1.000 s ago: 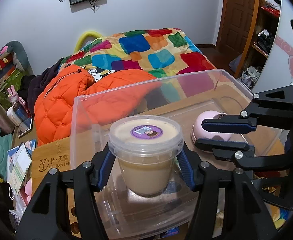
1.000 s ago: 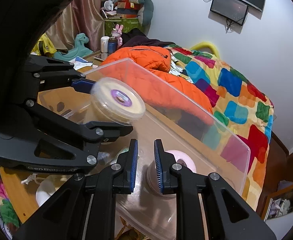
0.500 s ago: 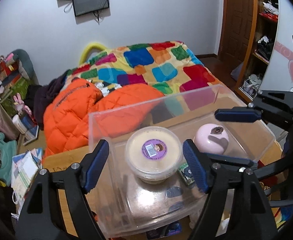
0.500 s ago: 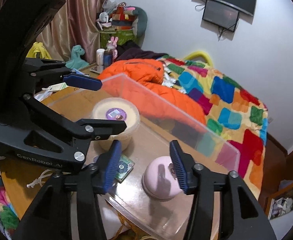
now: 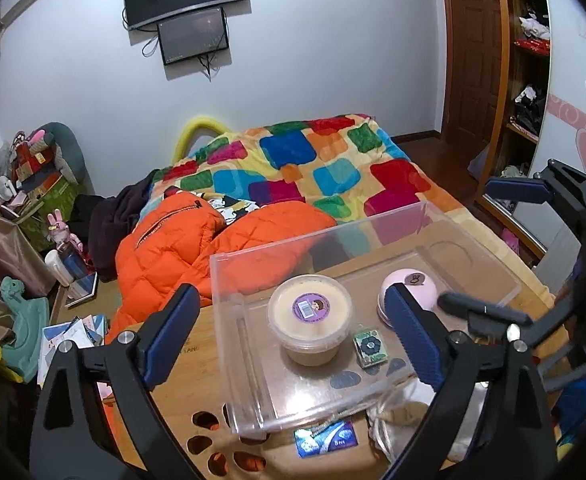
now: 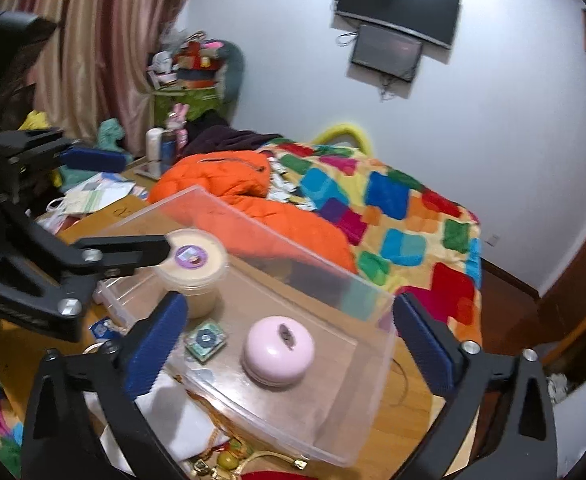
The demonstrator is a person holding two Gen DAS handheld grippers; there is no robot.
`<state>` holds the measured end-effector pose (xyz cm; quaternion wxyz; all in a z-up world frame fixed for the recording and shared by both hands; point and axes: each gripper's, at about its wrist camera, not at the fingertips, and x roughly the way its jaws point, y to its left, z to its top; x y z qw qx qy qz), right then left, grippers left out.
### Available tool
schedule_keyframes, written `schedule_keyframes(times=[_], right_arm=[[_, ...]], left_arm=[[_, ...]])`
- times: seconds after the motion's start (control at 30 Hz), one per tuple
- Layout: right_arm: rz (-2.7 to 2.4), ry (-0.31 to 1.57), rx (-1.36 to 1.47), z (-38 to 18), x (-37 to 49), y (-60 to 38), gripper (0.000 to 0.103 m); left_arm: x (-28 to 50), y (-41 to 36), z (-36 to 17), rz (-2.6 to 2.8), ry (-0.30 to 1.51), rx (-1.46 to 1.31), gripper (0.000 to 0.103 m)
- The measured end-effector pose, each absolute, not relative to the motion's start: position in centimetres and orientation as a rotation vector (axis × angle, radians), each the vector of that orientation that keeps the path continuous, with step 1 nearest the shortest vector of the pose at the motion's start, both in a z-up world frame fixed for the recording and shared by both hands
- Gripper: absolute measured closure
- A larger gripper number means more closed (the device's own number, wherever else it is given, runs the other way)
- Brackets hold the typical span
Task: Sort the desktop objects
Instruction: 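Withdraw both tools from the box and move toward the white drawstring pouch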
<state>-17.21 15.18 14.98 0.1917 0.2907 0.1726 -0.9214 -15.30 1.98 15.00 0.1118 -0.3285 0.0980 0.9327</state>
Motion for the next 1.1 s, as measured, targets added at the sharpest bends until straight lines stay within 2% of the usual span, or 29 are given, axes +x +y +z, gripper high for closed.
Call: schedule_keyframes(times=[0.63, 1.1], right_arm=[[-2.715, 0.385, 0.789, 17.0, -12.6, 18.8, 0.001], [-2.753, 0.293, 0.818, 16.3, -10.3, 22.1, 0.0]], left_arm=[[-9.8, 1.3, 16.7, 2.822, 0.278, -0.9, 0.004], [-8.2, -1.1, 13.2, 2.811, 0.27, -1.033, 0.004]])
